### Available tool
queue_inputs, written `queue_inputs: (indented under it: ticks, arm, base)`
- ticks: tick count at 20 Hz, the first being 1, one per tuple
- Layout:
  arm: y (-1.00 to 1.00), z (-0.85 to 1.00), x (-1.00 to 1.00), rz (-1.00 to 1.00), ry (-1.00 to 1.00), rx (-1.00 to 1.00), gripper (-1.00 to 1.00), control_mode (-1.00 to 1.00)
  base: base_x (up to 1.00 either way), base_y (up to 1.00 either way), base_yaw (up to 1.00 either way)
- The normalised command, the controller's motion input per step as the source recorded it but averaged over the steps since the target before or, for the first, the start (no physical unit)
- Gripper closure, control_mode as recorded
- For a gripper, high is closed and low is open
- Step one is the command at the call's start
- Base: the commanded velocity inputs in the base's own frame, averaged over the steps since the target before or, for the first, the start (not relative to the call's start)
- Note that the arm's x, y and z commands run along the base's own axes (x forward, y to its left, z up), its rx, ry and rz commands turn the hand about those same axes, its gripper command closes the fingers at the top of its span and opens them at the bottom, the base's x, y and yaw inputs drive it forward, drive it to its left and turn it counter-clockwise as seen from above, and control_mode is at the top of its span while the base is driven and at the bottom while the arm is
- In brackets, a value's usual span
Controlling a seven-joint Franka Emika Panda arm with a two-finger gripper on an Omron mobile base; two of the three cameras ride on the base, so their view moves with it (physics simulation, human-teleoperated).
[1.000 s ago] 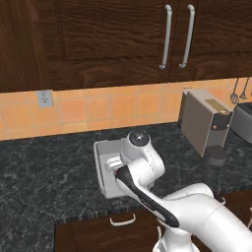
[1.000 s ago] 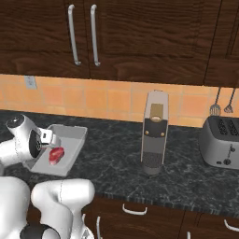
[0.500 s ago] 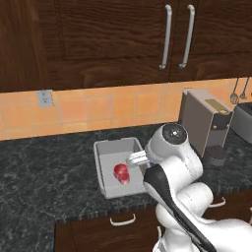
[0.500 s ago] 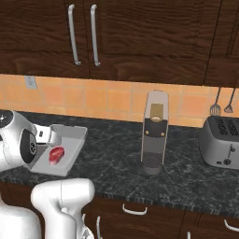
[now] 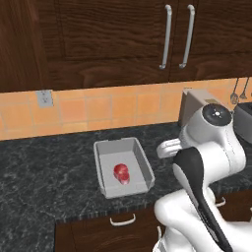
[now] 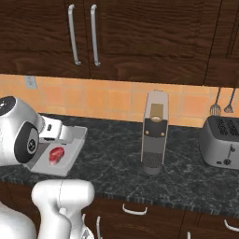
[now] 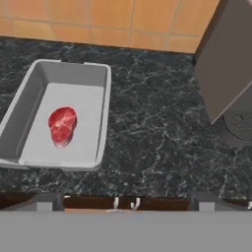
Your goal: Place one lemon wedge and one steak in each tupperware on the nearby counter, to pack two identical lunches.
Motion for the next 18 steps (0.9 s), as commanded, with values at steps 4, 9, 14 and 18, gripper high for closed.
queue_inputs:
  ticks: [4, 9, 14, 18]
  arm:
    - [-0.42, 0.19, -0.48, -0.06, -0.02, 0.03, -1.0, -1.0]
    - [0.03, 0.38, -0.4, 0.0, -0.01, 0.08, -1.0, -1.0]
    - [0.0, 0.11, -0.28, 0.0, -0.05, 0.01, -1.0, 1.0]
    - [0.0, 0.0, 0.0, 0.0, 0.0, 0.0, -1.0, 1.0]
  base:
    - [0.0, 0.0, 0.0]
    - [0.0, 0.0, 0.0]
    - [-0.27, 0.0, 0.0]
    - [-0.91, -0.19, 0.0]
